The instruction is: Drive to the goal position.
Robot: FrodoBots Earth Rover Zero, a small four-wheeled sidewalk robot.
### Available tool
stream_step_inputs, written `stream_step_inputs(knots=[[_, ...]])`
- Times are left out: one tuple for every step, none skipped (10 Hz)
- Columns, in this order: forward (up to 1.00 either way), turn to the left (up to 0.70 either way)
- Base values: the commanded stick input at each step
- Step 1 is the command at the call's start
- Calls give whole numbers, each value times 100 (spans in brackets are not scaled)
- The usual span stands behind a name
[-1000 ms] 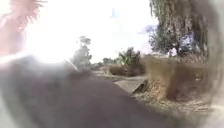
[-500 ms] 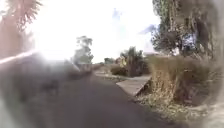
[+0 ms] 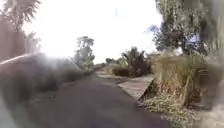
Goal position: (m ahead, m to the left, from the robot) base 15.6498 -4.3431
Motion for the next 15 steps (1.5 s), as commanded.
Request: stream_step_inputs(knots=[[50,1],[50,1],[50,1],[50,1],[50,1],[50,1],[50,1],[50,1],[50,1],[50,1],[50,1],[50,1],[50,1],[50,27],[50,51]])
